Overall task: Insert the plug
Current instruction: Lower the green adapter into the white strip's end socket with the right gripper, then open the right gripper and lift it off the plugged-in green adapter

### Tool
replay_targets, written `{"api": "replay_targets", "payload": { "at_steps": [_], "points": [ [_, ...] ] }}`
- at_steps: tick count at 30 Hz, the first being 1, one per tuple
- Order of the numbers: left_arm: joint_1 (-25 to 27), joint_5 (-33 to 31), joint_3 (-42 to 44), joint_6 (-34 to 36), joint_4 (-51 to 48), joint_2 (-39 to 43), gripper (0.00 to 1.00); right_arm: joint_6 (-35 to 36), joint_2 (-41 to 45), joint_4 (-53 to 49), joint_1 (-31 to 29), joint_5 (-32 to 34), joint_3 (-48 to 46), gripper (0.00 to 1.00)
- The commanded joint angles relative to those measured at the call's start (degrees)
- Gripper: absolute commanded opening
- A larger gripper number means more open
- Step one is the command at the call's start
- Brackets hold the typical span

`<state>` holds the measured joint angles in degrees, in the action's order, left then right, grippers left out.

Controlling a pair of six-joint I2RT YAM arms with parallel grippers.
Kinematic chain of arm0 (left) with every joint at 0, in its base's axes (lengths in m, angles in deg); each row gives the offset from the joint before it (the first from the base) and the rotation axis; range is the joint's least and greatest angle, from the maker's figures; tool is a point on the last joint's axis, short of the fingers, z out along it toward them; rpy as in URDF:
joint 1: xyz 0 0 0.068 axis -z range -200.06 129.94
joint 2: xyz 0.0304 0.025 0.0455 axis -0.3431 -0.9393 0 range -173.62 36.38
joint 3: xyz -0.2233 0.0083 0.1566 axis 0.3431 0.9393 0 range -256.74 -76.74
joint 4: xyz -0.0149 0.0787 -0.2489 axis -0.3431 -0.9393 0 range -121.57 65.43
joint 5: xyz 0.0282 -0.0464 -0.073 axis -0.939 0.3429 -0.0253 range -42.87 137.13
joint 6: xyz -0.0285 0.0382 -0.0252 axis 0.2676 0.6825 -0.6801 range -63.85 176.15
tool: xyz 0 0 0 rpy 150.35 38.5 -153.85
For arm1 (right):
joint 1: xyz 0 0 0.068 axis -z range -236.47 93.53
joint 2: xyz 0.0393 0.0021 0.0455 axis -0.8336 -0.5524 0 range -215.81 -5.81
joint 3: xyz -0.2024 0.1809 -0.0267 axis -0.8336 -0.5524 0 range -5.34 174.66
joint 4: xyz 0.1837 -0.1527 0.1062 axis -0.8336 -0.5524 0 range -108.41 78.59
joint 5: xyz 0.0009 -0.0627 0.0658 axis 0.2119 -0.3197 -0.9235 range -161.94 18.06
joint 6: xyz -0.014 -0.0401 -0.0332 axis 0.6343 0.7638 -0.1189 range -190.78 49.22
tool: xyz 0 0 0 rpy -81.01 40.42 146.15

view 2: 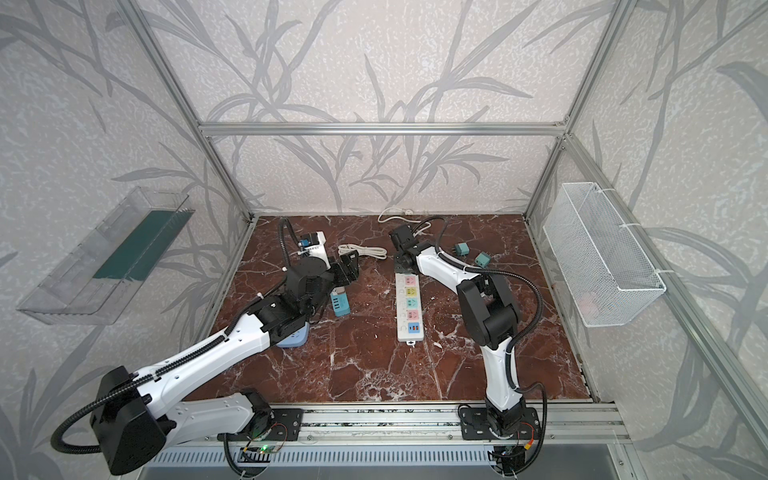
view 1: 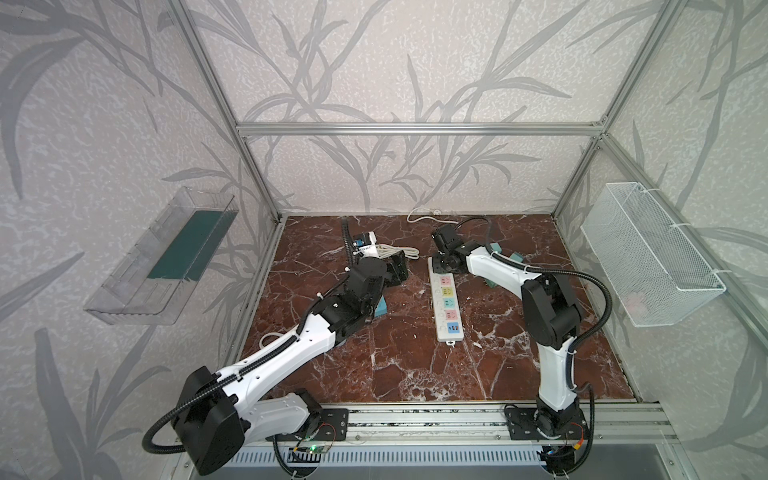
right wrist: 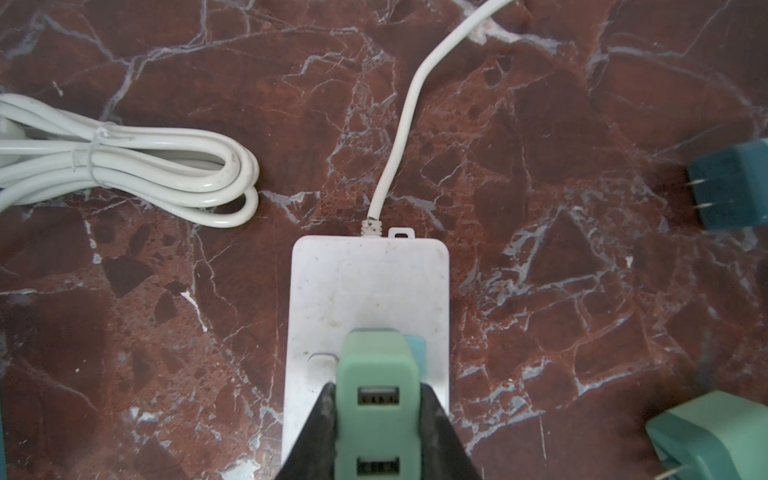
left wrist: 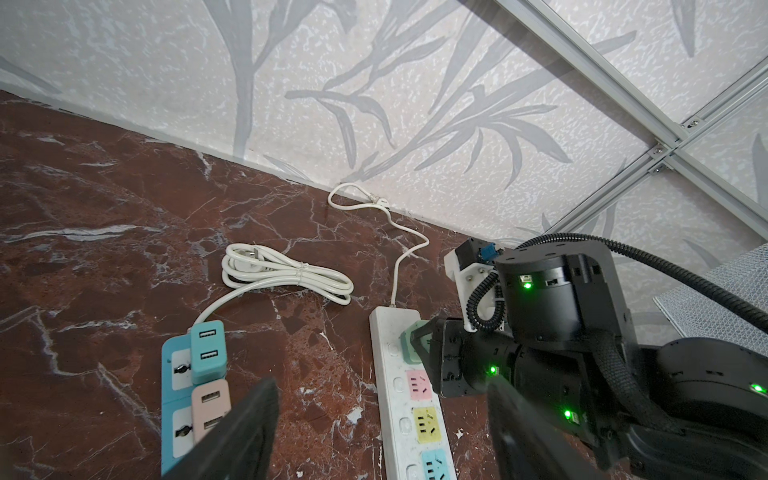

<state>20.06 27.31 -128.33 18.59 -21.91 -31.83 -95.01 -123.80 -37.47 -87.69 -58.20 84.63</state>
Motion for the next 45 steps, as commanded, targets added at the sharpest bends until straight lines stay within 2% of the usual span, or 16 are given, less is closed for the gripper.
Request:
{"api": "replay_targets", "payload": {
  "at_steps": [1,8,13,17,22,26,33,45],
  "points": [
    [-0.30,-0.58,0.62,-1.26,0.49,1.23,0.78,-1.08,-3.29,-5.11,-0.25,1.34,-0.07,0.00],
    [-0.47,-0.29,0.53,-1.48,0.43,1.37,0.78,-2.14,-6.10,-8.80,-0.27,-0.52,1.08,0.00],
    [-0.51,-0.06,0.63,-1.70,0.51,1.57,0.78,-2.66,-3.79,-8.65,-0.33,-1.08,0.56,0.02],
    [-0.73,-0.18,0.59,-1.14,0.53,1.28,0.78,-1.88,-1.16,-8.77,-0.33,-2.78,2.71,0.34],
    [-0.97,0.62,0.62,-0.50,1.01,1.39,0.78,-0.13,1.56,-10.92,-0.02,-2.22,8.12,0.53],
    [-0.93,1.63,0.57,0.16,1.52,1.48,0.78,1.79,3.94,-10.76,0.32,-0.64,9.20,0.59],
    [-0.95,2.06,0.84,0.11,1.84,1.27,0.78,3.55,3.02,-11.21,2.92,-1.91,9.96,0.60],
    [-1.02,1.96,0.93,0.03,1.86,0.61,0.78,2.46,-0.16,-9.94,3.99,-3.50,5.01,0.52]
  ]
}}
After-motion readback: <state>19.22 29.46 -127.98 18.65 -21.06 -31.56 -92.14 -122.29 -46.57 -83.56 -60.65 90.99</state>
